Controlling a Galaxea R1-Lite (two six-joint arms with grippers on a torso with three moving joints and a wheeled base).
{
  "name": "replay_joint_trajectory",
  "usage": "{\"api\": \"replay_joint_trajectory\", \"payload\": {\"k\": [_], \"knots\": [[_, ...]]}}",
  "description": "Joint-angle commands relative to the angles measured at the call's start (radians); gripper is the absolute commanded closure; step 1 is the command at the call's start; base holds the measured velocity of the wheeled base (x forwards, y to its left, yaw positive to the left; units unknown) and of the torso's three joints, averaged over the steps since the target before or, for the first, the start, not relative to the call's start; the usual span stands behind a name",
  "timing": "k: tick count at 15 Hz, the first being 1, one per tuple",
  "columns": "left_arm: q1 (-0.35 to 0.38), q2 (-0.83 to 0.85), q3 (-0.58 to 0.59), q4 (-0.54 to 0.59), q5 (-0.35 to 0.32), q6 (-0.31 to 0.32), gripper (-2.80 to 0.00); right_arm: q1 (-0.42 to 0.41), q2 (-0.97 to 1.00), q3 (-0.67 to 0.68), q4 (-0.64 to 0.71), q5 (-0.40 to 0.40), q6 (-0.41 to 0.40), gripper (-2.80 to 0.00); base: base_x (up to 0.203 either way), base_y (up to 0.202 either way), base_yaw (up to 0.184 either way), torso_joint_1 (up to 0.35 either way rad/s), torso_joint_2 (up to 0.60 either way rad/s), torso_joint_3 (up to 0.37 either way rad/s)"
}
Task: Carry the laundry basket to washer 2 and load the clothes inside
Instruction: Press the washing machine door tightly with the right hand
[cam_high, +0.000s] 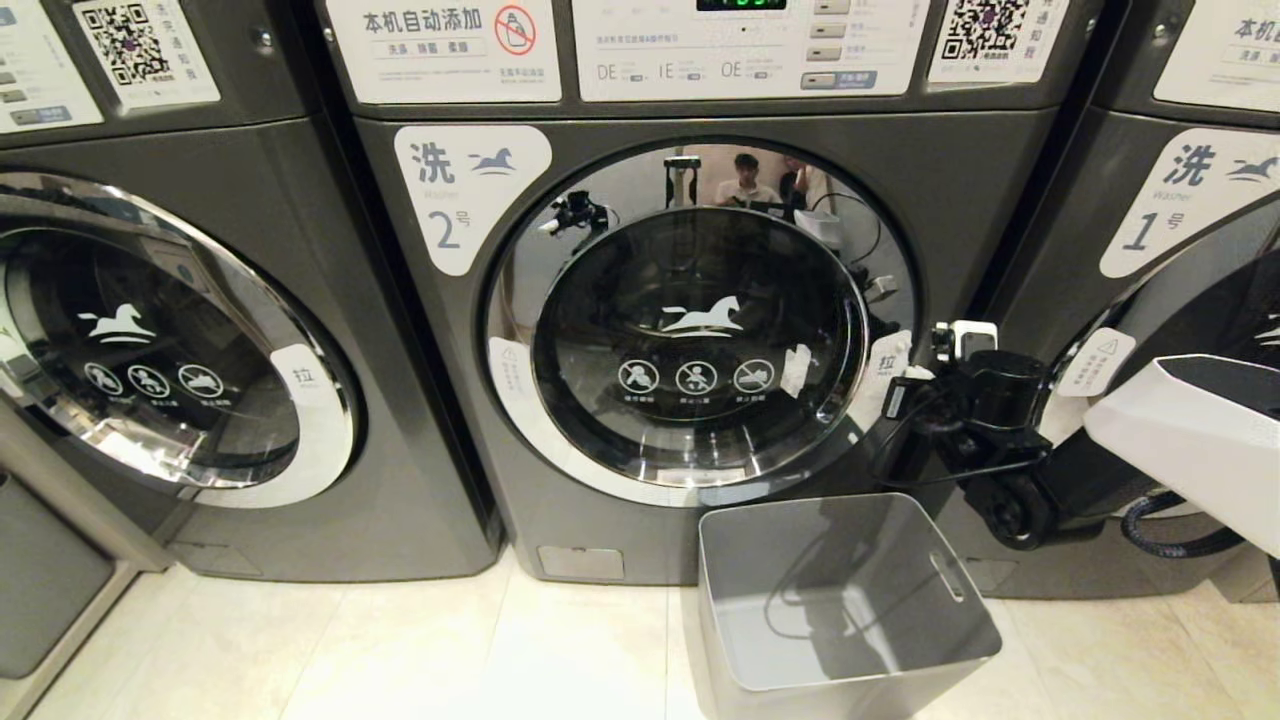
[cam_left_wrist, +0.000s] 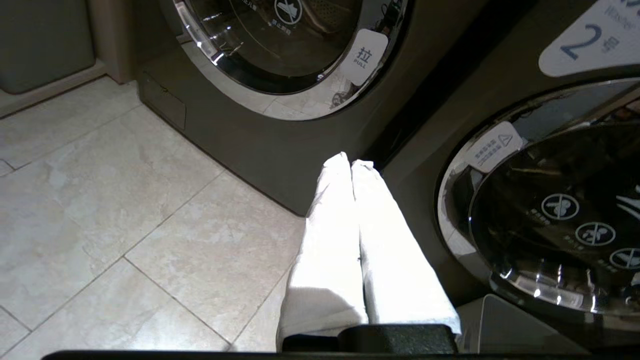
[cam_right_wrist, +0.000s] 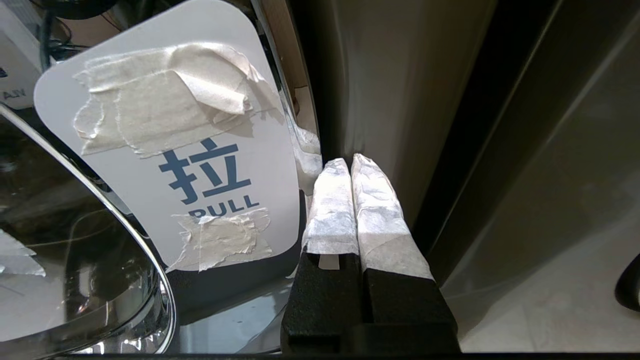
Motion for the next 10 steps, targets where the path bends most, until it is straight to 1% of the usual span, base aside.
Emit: {"api": "replay_joint_trajectory", "payload": {"k": [1, 2, 4, 5, 6, 8, 10], "knots": [[0.0, -0.048, 0.027, 0.003, -0.068, 0.024, 0.0, 0.002, 0.013, -0.003, -0.006, 0.025, 0.003, 0.0, 0.0, 0.0, 0.0, 0.0, 0.0, 0.0], [0.0, -0.058, 0.037, 0.009, -0.101, 0.077, 0.0, 0.001, 0.014, -0.001, -0.006, 0.04, 0.005, 0.0, 0.0, 0.0, 0.0, 0.0, 0.0, 0.0], [0.0, -0.074, 0.083, 0.009, -0.192, 0.235, 0.0, -0.001, 0.024, -0.009, -0.006, 0.056, 0.006, 0.0, 0.0, 0.0, 0.0, 0.0, 0.0, 0.0], [0.0, -0.078, 0.112, 0.008, -0.249, 0.32, 0.0, -0.001, 0.024, -0.01, -0.006, 0.063, 0.006, 0.0, 0.0, 0.0, 0.0, 0.0, 0.0, 0.0], [-0.001, -0.077, 0.131, 0.005, -0.297, 0.381, 0.0, 0.0, 0.018, -0.002, -0.006, 0.074, 0.006, 0.0, 0.0, 0.0, 0.0, 0.0, 0.0, 0.0], [-0.002, -0.051, 0.145, 0.006, -0.366, 0.397, 0.0, 0.001, 0.002, 0.002, -0.006, 0.087, 0.008, 0.0, 0.0, 0.0, 0.0, 0.0, 0.0, 0.0], [-0.007, -0.062, 0.194, 0.002, -0.416, 0.403, 0.0, 0.004, -0.012, 0.004, -0.006, 0.106, 0.008, 0.0, 0.0, 0.0, 0.0, 0.0, 0.0, 0.0]]}}
